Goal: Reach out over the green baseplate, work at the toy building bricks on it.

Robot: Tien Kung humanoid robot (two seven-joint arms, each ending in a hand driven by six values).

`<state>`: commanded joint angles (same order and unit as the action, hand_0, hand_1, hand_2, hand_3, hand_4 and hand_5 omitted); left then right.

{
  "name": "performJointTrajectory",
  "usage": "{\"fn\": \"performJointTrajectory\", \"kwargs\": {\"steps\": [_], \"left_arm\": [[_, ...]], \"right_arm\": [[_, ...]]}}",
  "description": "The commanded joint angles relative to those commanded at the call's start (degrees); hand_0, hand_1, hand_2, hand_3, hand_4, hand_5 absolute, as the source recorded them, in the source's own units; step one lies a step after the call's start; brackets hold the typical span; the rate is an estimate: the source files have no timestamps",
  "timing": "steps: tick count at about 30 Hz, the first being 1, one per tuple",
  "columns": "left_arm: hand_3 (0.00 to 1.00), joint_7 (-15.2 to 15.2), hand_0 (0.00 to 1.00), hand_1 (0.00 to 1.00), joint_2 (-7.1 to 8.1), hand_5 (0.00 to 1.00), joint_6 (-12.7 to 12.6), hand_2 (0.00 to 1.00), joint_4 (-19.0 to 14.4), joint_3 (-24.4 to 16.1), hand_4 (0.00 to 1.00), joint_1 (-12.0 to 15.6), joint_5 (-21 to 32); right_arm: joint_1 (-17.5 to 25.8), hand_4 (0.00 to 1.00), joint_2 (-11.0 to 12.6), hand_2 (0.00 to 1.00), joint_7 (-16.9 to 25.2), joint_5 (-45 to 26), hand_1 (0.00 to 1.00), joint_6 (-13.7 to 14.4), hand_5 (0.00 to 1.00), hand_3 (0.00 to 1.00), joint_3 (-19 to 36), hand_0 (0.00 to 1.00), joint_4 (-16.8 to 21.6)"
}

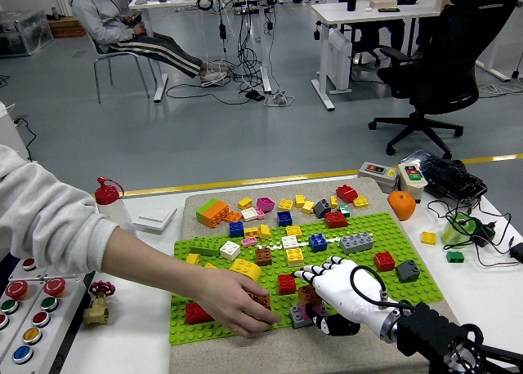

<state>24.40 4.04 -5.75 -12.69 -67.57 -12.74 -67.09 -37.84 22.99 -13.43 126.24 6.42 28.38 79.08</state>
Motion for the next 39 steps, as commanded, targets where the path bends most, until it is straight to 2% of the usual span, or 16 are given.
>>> {"fn": "performJointTrajectory", "kwargs": {"steps": [16, 28, 34, 35, 39], "left_arm": [[0.427, 0.09, 0.66, 0.626, -0.09, 0.998, 0.03, 0.627, -0.02, 0.03, 0.356, 0.18, 0.0], [0.427, 0.07, 0.66, 0.626, 0.0, 0.998, -0.05, 0.627, 0.03, -0.25, 0.355, -0.1, -0.29], [0.427, 0.03, 0.66, 0.626, 0.02, 0.998, -0.05, 0.627, 0.06, -0.29, 0.355, -0.15, -0.4], [0.427, 0.03, 0.66, 0.626, 0.02, 0.998, -0.04, 0.628, 0.06, -0.29, 0.356, -0.15, -0.42], [0.427, -0.05, 0.66, 0.626, -0.02, 0.998, -0.1, 0.628, 0.08, -0.26, 0.356, -0.16, -0.32]], "right_arm": [[0.34, 0.577, 0.74, 0.874, -0.01, 0.01, 0.746, -0.28, 0.396, 0.872, -0.08, 0.8, 0.65], [0.71, 0.56, 2.04, 0.875, 0.07, -0.01, 0.743, 0.18, 0.396, 0.868, 1.99, 0.799, 2.83], [1.74, 0.557, 3.38, 0.87, -0.39, -0.09, 0.742, 2.0, 0.397, 0.863, 2.84, 0.795, 5.0], [1.86, 0.511, 3.52, 0.804, -0.47, -0.11, 0.712, 2.28, 0.379, 0.786, 2.9, 0.762, 5.2], [2.55, 0.511, 4.41, 0.804, -0.79, -0.59, 0.712, 4.83, 0.379, 0.786, 3.18, 0.762, 6.42]]}}
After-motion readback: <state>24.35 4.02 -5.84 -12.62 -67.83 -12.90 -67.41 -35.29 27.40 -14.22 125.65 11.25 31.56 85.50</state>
